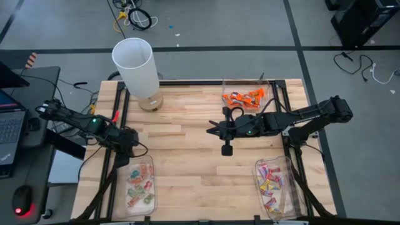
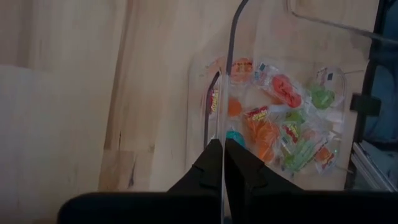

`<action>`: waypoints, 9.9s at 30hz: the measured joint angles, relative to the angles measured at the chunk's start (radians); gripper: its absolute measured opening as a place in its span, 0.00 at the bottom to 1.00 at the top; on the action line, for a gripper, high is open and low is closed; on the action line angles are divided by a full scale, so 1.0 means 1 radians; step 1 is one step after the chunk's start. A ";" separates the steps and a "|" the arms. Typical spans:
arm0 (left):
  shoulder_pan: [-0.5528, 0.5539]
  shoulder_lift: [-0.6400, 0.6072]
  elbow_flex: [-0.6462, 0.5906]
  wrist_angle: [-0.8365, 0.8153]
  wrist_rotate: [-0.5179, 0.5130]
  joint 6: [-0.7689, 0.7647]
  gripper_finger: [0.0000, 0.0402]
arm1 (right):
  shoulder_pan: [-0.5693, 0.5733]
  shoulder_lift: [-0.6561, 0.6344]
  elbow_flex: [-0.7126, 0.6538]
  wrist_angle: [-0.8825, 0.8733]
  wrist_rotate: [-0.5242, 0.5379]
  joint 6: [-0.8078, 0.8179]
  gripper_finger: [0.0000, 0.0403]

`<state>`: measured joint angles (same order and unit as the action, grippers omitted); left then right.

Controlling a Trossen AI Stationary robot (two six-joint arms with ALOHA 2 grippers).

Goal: Sort candy
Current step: Move the bottom left transparent bin to the middle left of the table, then move the top right transparent bin to the center of the table

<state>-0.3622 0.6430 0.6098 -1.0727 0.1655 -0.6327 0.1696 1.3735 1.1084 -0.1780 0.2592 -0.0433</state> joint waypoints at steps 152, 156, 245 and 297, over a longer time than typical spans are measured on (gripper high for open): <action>-0.066 0.225 0.124 0.049 -0.392 0.139 0.00 | 0.039 0.509 0.000 0.313 -0.127 0.266 0.00; -0.066 0.225 0.078 0.049 -0.455 0.125 0.00 | 0.047 0.507 0.000 0.323 -0.127 0.288 0.00; -0.557 0.449 0.203 0.027 -0.437 -0.396 0.00 | 0.089 0.738 0.017 0.669 -0.014 0.245 0.00; -0.576 0.448 0.320 -0.162 -1.084 -0.160 0.00 | -0.691 0.278 0.018 -0.233 -0.097 0.668 0.00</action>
<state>-0.9379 1.0908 0.9298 -1.2346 -0.9188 -0.7925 -0.5217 1.6513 1.1262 -0.4109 0.1627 0.6247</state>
